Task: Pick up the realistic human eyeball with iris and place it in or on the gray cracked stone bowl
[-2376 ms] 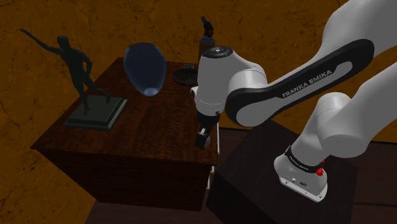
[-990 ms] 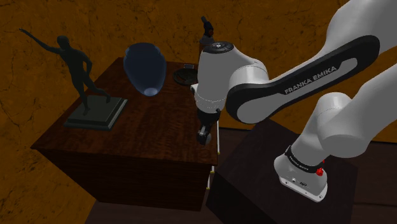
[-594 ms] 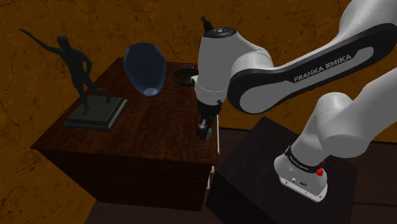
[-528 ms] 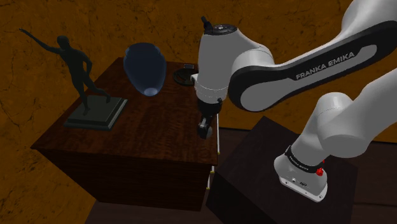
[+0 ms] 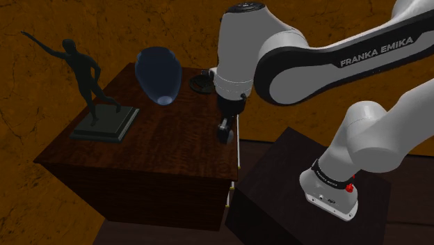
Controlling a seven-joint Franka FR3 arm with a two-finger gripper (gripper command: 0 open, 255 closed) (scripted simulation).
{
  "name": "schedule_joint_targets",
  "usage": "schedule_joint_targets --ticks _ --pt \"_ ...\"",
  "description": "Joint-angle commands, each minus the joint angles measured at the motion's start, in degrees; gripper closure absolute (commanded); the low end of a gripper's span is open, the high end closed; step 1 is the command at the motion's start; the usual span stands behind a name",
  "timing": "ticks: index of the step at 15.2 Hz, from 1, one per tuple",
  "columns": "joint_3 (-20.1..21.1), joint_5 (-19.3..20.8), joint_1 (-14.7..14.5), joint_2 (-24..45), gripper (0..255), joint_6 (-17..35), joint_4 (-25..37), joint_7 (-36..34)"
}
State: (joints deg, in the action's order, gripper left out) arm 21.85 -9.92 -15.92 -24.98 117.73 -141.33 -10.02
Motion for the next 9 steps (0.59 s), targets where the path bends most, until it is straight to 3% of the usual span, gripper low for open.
schedule_joint_targets --ticks 1,4,9 --pt "-0.28 0.06 0.0 -0.61 255 -1.92 1.29 0.04" --pt "-0.62 0.16 0.03 -1.26 255 -4.17 2.91 0.09" --pt "-4.75 3.32 3.63 3.2 255 -3.48 6.18 5.74"
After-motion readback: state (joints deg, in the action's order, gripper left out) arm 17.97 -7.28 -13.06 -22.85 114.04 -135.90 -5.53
